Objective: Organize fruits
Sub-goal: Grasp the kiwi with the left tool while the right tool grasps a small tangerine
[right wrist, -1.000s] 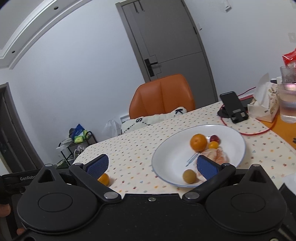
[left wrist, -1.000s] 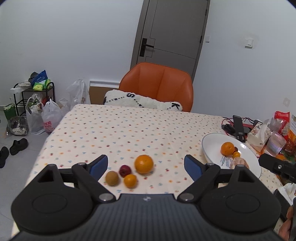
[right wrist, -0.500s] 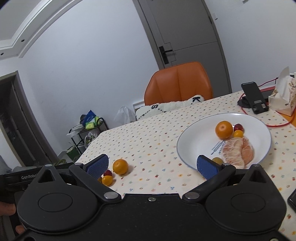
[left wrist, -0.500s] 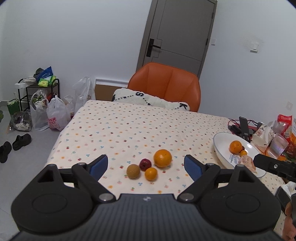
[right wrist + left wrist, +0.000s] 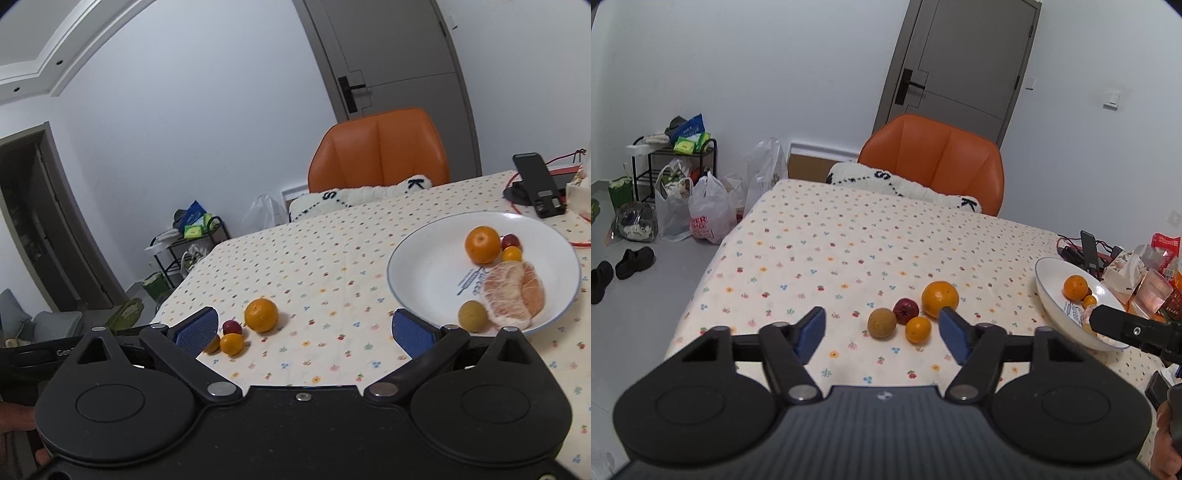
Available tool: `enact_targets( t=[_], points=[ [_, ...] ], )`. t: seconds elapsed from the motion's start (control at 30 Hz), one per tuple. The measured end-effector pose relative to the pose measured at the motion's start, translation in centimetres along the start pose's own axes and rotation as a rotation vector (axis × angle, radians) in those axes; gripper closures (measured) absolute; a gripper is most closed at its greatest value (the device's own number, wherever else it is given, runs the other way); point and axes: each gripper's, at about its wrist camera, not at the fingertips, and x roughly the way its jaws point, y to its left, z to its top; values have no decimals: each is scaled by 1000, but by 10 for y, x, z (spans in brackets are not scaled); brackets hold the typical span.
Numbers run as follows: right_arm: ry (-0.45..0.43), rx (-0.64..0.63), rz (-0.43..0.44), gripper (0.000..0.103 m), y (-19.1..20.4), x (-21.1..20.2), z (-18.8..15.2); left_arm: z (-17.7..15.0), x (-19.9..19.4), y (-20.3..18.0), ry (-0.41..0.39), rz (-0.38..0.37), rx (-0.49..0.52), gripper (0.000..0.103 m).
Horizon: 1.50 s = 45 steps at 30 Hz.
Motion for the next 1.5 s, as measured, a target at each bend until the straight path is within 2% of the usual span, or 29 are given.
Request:
enact_targets(
  t=[0.5, 0.97, 1.03, 1.1, 1.17, 1.27, 1.5],
  points=[
    [65, -18, 34, 19, 13, 31, -7, -6, 28, 7, 44, -23, -18, 59],
    [126, -13, 66, 32, 19, 61, -9, -4, 61, 7, 76, -27, -23, 60],
    [134, -14, 71, 34, 21, 65, -9, -4, 66, 7, 79, -28, -25, 64],
    [144, -14, 75, 37, 22, 70, -9, -4, 70, 8, 89, -31, -30, 75],
    [153, -16, 80, 38, 24, 74, -10, -6, 71, 10, 86, -47, -32, 81],
    [165, -22, 89, 41, 28, 80, -11, -5, 68, 8, 80, -35, -12, 81],
    [189, -39, 118, 48, 43, 94, -13, -7, 62, 19, 77, -31, -32, 81]
  ],
)
